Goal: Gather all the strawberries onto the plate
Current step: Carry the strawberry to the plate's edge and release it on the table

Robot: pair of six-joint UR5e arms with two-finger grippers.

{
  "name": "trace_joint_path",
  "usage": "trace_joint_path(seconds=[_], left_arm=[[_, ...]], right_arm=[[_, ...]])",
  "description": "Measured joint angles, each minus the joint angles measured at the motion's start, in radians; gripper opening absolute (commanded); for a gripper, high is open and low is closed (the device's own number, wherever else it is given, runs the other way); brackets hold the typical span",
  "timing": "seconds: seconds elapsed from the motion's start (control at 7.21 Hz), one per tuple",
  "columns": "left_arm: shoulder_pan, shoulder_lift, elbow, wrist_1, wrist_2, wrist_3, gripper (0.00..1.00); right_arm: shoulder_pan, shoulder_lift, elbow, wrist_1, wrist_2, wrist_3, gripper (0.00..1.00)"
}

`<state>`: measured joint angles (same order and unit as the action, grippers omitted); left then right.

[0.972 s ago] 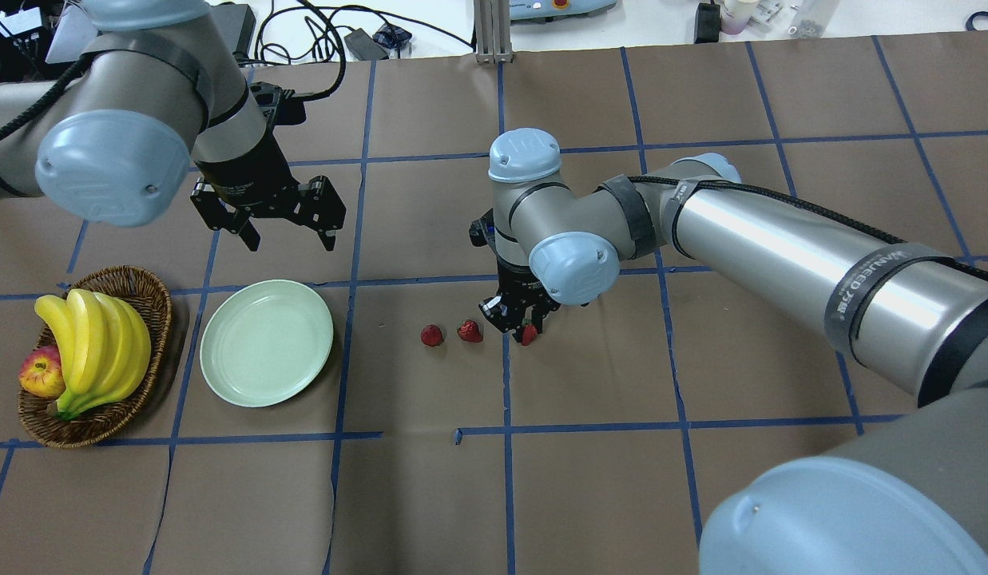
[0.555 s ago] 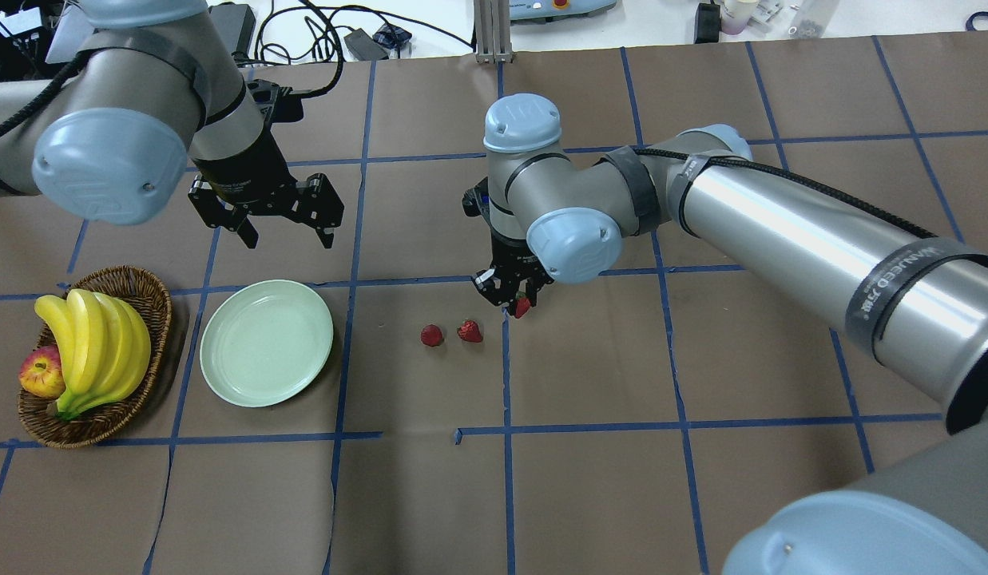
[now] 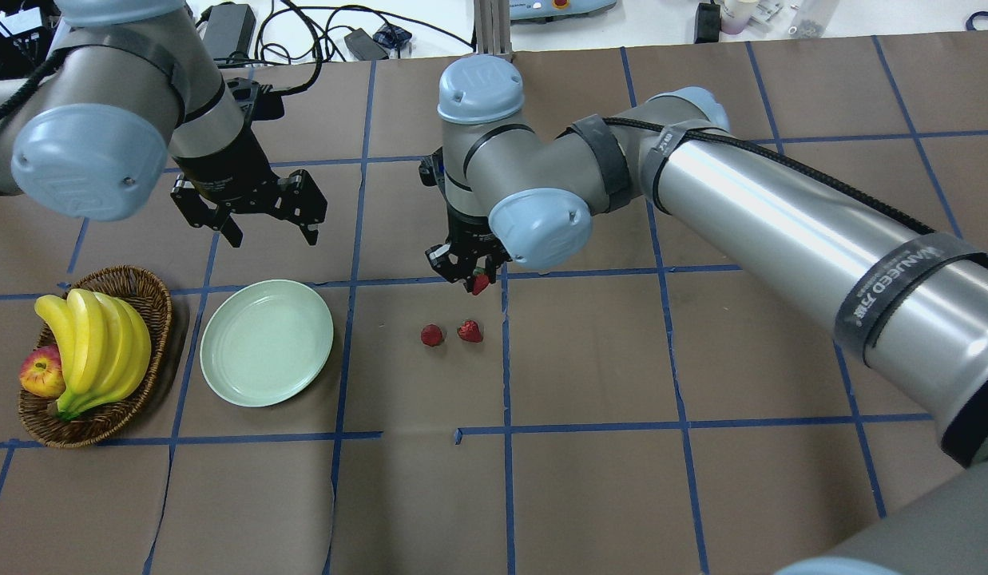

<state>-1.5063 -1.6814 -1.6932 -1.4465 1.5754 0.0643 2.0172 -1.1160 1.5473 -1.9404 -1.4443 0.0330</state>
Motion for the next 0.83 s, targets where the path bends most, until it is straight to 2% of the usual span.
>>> trace_joint_path(seconds=[0.56, 0.83], left_arm=[[0.089, -0.004, -0.001, 0.009, -0.002, 0.092, 1.00], [0.092, -0.014, -0.002, 0.010, -0.005, 0.093, 1.00]], right_arm=[[0.122, 0.088, -0.015, -0.113, 0.075, 0.085, 0.00], [0.144, 0.130, -0.012, -0.140, 0.116, 0.088, 0.29]])
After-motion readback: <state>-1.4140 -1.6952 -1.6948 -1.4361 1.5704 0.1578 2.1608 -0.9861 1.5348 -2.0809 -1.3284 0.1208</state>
